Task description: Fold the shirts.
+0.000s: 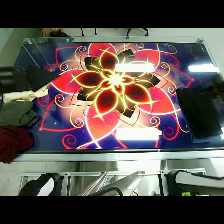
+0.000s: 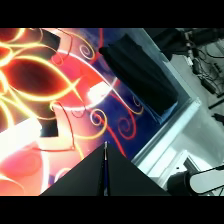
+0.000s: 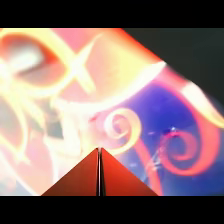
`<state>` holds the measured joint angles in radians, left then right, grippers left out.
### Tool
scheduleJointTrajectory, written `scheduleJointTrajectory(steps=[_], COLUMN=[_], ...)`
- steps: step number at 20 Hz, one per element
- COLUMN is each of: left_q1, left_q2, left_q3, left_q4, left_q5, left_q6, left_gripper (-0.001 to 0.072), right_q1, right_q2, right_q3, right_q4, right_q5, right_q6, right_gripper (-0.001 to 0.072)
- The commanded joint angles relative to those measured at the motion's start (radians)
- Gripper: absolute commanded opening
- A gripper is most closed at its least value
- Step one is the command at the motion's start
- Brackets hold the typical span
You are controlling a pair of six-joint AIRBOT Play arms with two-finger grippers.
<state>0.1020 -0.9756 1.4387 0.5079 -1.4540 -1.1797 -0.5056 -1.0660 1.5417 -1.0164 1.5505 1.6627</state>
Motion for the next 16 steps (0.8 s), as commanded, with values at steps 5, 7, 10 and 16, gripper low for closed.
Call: scheduleJointTrajectory(steps=[5, 7, 10, 16], left_q1=[-0.348, -0.437, -0.530, -0.550], left_q2=[0.298, 0.372, 0.473, 0.599], left_q3=[-0.631, -0.745, -0.836, -0.909], left_q4=[0.287, 0.285, 0.287, 0.285], left_q5=[0.271, 0.310, 0.360, 0.414], left_q6=[-0.103, -0.160, -0.228, -0.296], left_gripper=[0.0014, 0.0014, 0.0015, 0.0015], right_q1=[0.692, 0.762, 0.799, 0.799], right_q2=[0.411, 0.432, 0.417, 0.409], right_q3=[-0.676, -0.743, -0.757, -0.757], right_q4=[0.019, 0.019, 0.024, 0.027], right_q5=[-0.346, -0.400, -0.391, -0.392], right_q6=[-0.035, -0.025, -0.025, -0.025], right_gripper=[0.0027, 0.0027, 0.0027, 0.0027])
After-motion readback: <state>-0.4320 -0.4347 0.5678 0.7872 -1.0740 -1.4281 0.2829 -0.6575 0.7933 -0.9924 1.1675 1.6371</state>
